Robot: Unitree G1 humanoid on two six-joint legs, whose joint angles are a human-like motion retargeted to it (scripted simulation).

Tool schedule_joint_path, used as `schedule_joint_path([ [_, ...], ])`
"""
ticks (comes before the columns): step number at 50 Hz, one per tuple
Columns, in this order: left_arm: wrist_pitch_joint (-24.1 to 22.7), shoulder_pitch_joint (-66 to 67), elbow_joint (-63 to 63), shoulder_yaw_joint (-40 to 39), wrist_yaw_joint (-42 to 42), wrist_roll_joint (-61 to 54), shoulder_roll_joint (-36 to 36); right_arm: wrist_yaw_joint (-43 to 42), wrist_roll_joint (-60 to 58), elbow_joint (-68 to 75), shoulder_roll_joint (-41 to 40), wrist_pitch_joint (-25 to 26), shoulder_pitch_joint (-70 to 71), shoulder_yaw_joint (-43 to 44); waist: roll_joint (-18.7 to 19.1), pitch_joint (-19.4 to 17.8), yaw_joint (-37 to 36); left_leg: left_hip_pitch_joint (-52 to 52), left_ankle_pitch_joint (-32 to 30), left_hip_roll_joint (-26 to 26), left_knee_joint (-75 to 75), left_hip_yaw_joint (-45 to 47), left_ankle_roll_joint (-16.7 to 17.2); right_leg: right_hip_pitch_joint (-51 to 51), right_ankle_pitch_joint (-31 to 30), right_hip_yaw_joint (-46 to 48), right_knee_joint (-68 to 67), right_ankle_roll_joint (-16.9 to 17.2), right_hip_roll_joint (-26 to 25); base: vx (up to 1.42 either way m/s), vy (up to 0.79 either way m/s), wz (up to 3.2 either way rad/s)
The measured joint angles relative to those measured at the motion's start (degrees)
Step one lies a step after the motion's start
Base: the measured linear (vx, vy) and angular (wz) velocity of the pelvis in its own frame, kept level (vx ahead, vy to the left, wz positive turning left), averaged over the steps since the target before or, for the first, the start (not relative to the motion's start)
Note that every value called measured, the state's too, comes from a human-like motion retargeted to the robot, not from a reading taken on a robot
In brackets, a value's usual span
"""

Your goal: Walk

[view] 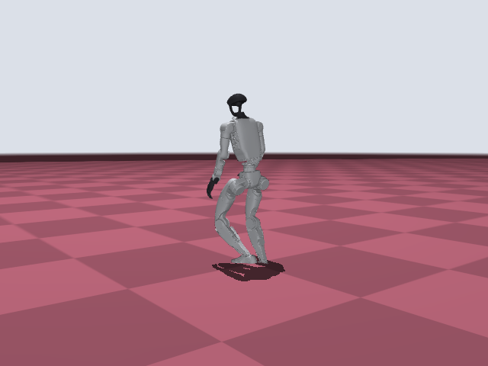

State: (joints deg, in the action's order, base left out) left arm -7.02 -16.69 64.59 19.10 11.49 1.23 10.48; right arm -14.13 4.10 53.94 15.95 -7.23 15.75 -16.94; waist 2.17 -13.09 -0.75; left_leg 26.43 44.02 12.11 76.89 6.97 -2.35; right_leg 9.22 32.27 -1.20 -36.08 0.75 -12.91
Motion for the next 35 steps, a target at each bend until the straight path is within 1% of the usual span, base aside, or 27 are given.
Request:
schedule_joint_path([
  [2,-0.7,0.0,2.1,0.0,-0.9,-0.2,0.1,0.4,-0.2,0.4,0.6,-0.4,3.4,-0.3,-2.1,2.2,-1.3,5.2,-0.8,-3.8,-5.3,0.4,-0.8,2.2,0.6,-1.1,0.1,0.5,2.3,-0.01,0.02,-0.29],
  [5,-0.7,2.5,3.4,0.0,-1.9,-0.3,0.2,0.7,-1.3,-0.6,0.9,-0.4,5.8,-1.4,-4.0,3.1,-2.3,8.3,-2.3,-8.3,-14.7,-0.2,-1.2,2.0,1.8,-2.0,-0.3,0.9,4.7,0.0,0.0,0.0],
  [8,-0.8,4.4,4.4,-0.3,-2.6,-0.4,0.3,0.9,-2.7,-1.4,1.1,-0.5,7.8,-2.2,-5.9,3.7,-2.7,9.3,-5.3,-13.2,-25.3,-1.3,-1.3,1.5,3.2,-2.2,-0.8,1.3,7.5,0.0,0.0,0.0],
  [10,-0.8,5.9,4.9,-0.3,-2.7,-0.6,0.1,0.8,-3.4,-1.8,1.0,-0.6,8.0,-2.9,-5.9,3.6,-3.0,10.2,-6.2,-14.8,-27.6,-2.6,-1.1,1.6,4.7,-2.1,-3.8,1.3,8.0,0.0,0.0,0.0],
  [12,-0.9,5.7,5.2,-0.4,-2.9,-0.7,0.2,0.9,-3.8,-1.7,1.0,-0.5,8.9,-3.2,-7.9,4.3,-2.4,8.6,-9.5,-18.6,-34.2,-2.9,-1.5,1.1,5.6,-2.5,-4.0,1.7,10.9,0.01,0.02,0.1],
  [15,-1.0,6.2,5.4,0.0,-2.5,-0.8,0.0,0.7,-4.3,-1.2,0.7,-0.5,8.1,-3.9,-8.3,4.4,-2.1,8.3,-10.3,-20.6,-32.4,-3.5,-1.6,1.2,7.6,-2.8,-9.3,2.0,12.0,0.0,0.0,0.0],
  [17,-1.1,5.3,5.4,0.4,-2.2,-0.8,0.2,0.9,-4.4,-0.1,0.1,-0.5,7.4,-4.3,-9.2,4.5,-1.7,6.9,-11.2,-22.4,-32.5,-3.4,-1.9,0.9,7.9,-3.2,-12.1,2.8,13.4,0.03,0.02,0.08],
  [19,-1.2,3.7,5.4,0.7,-1.9,-1.0,0.4,1.3,-4.4,1.4,-0.7,-0.5,6.7,-4.5,-10.8,4.1,-0.9,4.1,-12.3,-24.9,-34.6,-3.2,-2.4,0.0,7.1,-3.7,-14.7,4.0,15.7,0.04,0.05,0.2],
  [21,-1.4,2.8,4.9,1.2,-1.3,-1.2,0.2,1.6,-4.4,2.5,-1.4,-0.3,4.7,-4.9,-11.5,4.0,-0.1,3.2,-11.5,-26.5,-33.1,-3.0,-2.7,0.5,5.6,-3.9,-19.8,5.5,17.0,0.01,0.05,0.19],
  [23,-1.5,0.6,4.7,1.4,-0.8,-1.6,0.4,2.2,-4.2,3.8,-1.9,-0.3,3.6,-5.0,-12.9,3.9,0.8,0.5,-12.1,-28.8,-36.0,-3.0,-3.2,1.5,2.8,-4.4,-24.8,7.3,19.2,0.0,0.0,0.0],
  [25,-1.7,-0.7,4.2,1.6,0.0,-1.9,0.3,2.5,-4.1,4.9,-2.6,-0.2,1.4,-5.2,-13.9,3.7,1.9,-0.7,-11.1,-30.5,-35.2,-2.7,-3.7,2.9,-0.3,-4.0,-31.4,8.9,21.4,0.0,0.0,0.0],
  [27,-1.6,-3.4,3.9,1.3,0.8,-2.5,0.7,2.8,-4.2,5.6,-2.8,-0.1,0.2,-5.0,-14.5,3.8,3.1,-3.0,-11.1,-31.6,-38.0,-3.1,-4.1,6.1,-3.1,-3.7,-37.3,9.4,23.6,0.0,0.0,0.0],
  [28,-1.6,-3.9,3.7,1.3,1.2,-2.6,0.7,2.8,-4.3,5.9,-3.0,-0.1,-1.1,-5.0,-14.7,3.8,3.8,-3.4,-10.3,-32.0,-37.2,-3.0,-4.3,7.2,-3.5,-3.2,-40.2,9.2,24.8,0.0,0.0,0.0],
  [30,-1.3,-6.9,3.7,0.5,2.2,-3.2,1.0,2.8,-4.5,6.4,-2.9,0.2,-2.1,-4.6,-14.1,4.1,5.0,-5.9,-10.6,-31.8,-40.7,-3.9,-4.5,11.1,-4.1,-2.4,-43.7,8.0,26.0,0.0,0.0,0.0],
  [32,-1.1,-8.3,3.5,0.2,3.1,-3.7,1.0,2.5,-4.7,6.8,-3.1,0.3,-4.3,-4.3,-14.0,4.3,6.6,-7.0,-9.4,-31.9,-40.0,-4.1,-4.6,14.1,-2.2,-1.6,-45.6,6.5,27.7,0.0,0.0,0.0],
  [35,-0.3,-12.1,3.9,-1.0,3.9,-4.5,1.2,2.3,-4.7,7.1,-2.5,0.7,-5.9,-3.7,-11.7,4.8,8.4,-10.1,-9.4,-29.7,-44.0,-5.3,-4.4,19.9,0.0,0.0,-42.7,4.0,27.2,0.0,0.0,0.0],
])
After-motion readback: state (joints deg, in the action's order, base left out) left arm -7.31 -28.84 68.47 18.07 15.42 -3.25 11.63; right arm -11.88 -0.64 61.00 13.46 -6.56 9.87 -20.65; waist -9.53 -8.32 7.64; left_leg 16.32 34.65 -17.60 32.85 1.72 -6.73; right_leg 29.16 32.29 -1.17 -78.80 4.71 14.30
